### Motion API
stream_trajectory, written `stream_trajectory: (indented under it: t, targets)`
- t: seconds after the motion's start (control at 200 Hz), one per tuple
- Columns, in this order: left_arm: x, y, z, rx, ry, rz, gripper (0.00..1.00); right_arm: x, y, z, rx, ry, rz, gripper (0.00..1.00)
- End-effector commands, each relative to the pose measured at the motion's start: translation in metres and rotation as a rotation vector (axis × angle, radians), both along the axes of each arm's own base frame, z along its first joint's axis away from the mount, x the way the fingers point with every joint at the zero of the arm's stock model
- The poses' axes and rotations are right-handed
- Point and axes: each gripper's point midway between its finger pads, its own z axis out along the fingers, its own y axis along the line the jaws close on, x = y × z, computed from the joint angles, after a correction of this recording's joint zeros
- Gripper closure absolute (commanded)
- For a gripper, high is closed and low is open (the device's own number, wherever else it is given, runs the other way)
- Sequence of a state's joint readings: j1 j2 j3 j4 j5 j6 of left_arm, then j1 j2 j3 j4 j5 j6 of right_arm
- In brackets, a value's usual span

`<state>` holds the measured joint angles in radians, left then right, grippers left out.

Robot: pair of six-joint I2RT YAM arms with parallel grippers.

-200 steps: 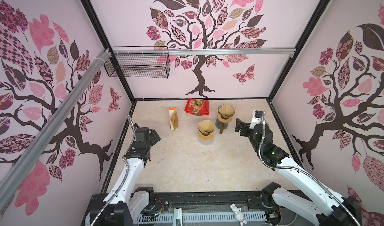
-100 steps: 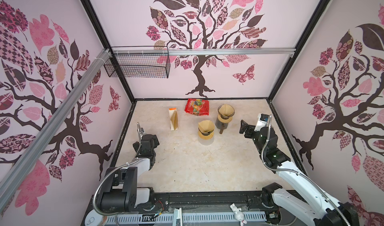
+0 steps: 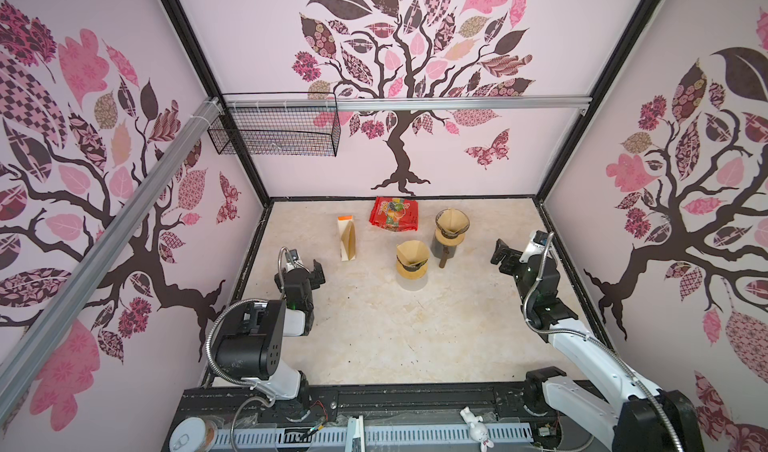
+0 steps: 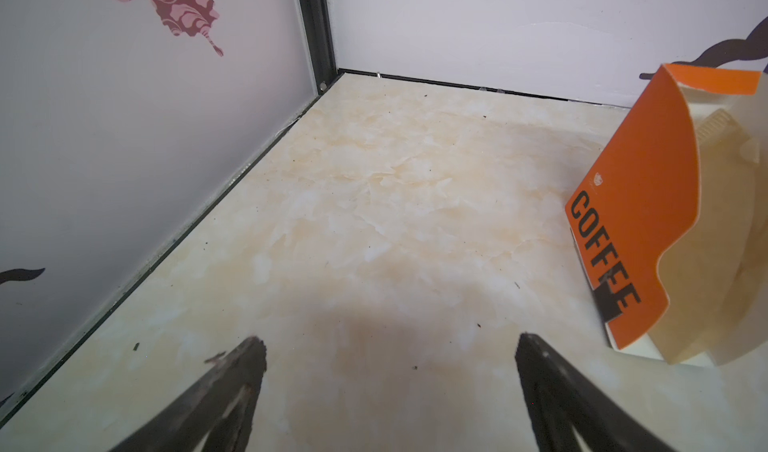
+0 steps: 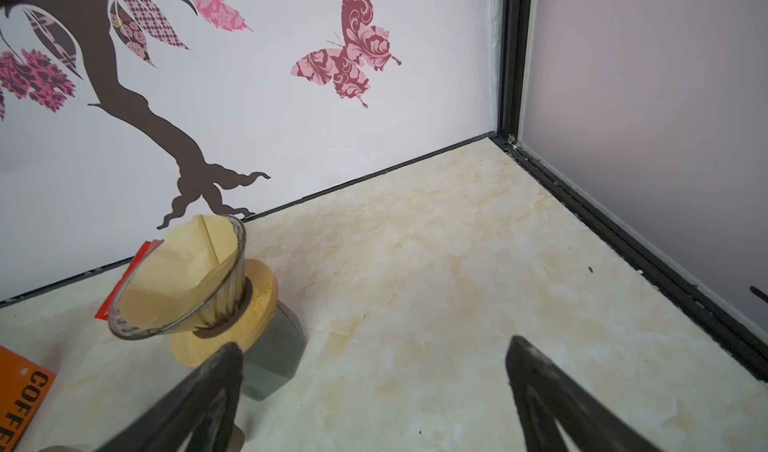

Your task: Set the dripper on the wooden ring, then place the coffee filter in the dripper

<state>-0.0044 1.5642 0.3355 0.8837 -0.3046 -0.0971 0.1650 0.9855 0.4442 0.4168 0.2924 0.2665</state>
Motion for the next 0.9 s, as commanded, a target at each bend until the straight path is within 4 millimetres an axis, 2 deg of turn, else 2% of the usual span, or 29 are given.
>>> stream_trajectory:
  t: [0.0,0.17,0.26,0.52,0.67,0.895]
  targets:
    - [0.013,-0.001,0.016,0.012,-0.050,-0.013,0.03,0.002,-0.015,0.010,-0.034,-0.093,-0.073,0.00]
    - [0.013,-0.001,0.016,0.013,-0.040,-0.015,0.03,0.003,-0.029,-0.014,-0.038,-0.056,-0.126,0.00]
    - [0.012,-0.002,0.015,0.010,-0.032,-0.013,0.03,0.000,-0.025,-0.022,-0.104,-0.056,-0.090,0.00]
    - [0.013,-0.002,0.015,0.017,-0.031,-0.012,0.03,-0.005,-0.034,-0.055,-0.165,-0.050,-0.124,0.00]
    - [0.013,-0.002,0.015,0.016,-0.029,-0.013,0.03,-0.007,-0.032,-0.058,-0.200,-0.115,-0.116,0.00]
    - [0.013,-0.002,0.015,0.017,-0.031,-0.013,0.03,-0.007,-0.026,-0.066,-0.208,-0.121,-0.078,0.00]
